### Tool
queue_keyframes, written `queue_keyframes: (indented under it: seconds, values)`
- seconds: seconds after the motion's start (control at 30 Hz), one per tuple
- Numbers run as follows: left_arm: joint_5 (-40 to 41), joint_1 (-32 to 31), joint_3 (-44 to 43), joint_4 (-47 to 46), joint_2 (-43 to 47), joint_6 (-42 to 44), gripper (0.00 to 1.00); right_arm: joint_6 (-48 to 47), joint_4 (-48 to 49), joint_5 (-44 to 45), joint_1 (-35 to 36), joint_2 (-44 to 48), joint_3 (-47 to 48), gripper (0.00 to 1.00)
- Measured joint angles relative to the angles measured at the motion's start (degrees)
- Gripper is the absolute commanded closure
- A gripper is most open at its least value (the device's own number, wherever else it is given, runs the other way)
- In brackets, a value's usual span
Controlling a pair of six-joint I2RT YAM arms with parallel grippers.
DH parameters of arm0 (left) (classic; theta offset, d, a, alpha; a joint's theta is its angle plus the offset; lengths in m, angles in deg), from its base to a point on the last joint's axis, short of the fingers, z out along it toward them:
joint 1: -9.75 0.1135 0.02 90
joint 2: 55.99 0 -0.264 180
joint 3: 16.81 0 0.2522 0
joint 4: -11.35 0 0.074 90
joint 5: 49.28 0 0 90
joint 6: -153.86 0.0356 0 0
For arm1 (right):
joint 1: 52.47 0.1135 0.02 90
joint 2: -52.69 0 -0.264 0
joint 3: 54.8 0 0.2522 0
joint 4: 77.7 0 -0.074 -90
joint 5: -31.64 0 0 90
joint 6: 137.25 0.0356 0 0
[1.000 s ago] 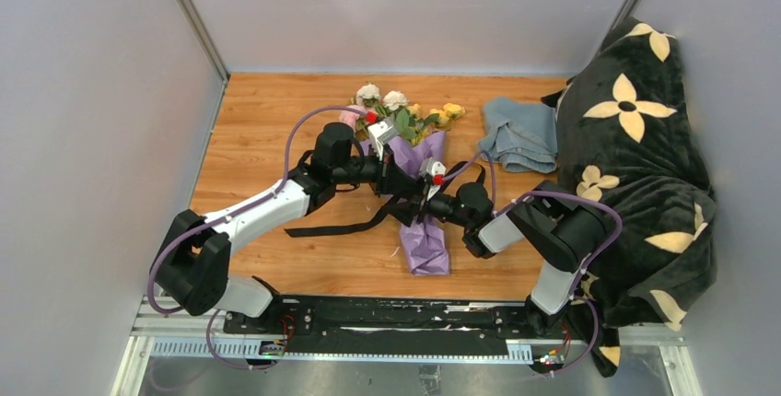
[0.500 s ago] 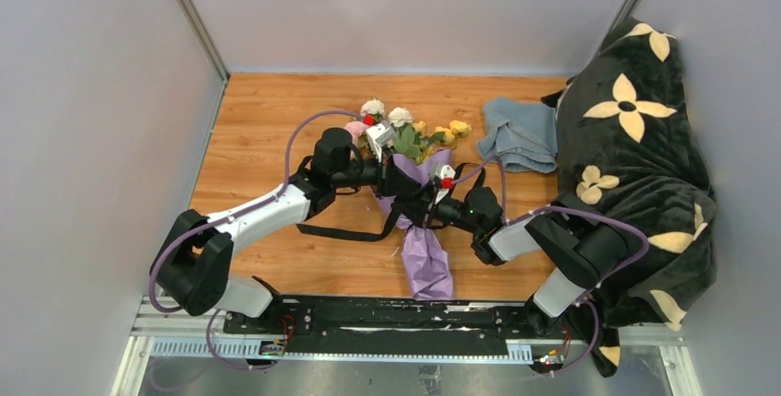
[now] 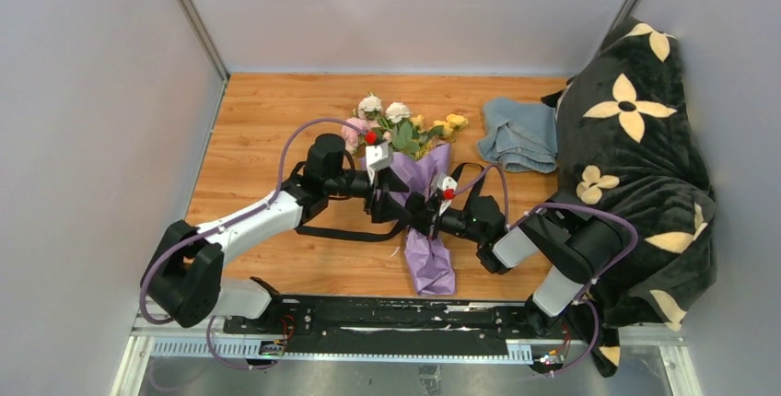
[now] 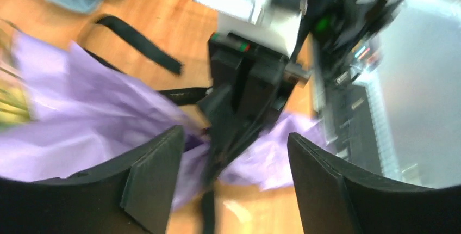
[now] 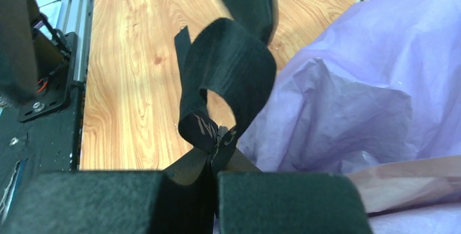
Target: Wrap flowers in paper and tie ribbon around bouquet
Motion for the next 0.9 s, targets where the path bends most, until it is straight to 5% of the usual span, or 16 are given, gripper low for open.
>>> queue_keyframes:
  seconds: [0.23, 0.33, 0.63, 0.8, 0.9]
  values:
    - [-1.2, 2.3, -9.0, 31.3, 2.1, 54.8, 0.08, -9.5, -6.2, -6.4, -0.1, 6.3, -0.9, 1.0]
    - [-1.4, 2.1, -14.8, 42.1, -1.4, 68.7, 0.02, -14.2, -11.6, -7.2, -0.1, 9.6, -0.8, 1.0]
    - [-7.1, -3.7, -22.0, 54.4, -9.7, 79.4, 0.12, -24.4, -23.1, -7.3, -0.1, 14.4, -0.7, 1.0]
    - [-8.3, -5.5, -22.0, 49.0, -10.2, 74.2, 0.13, -26.3, -24.8, -7.4, -0.1, 14.7, -0.7, 1.0]
    - [-8.6, -5.9, -22.0, 45.4, -10.2, 72.0, 0.24, -27.1, -25.3, -7.4, -0.1, 15.0, -0.7, 1.0]
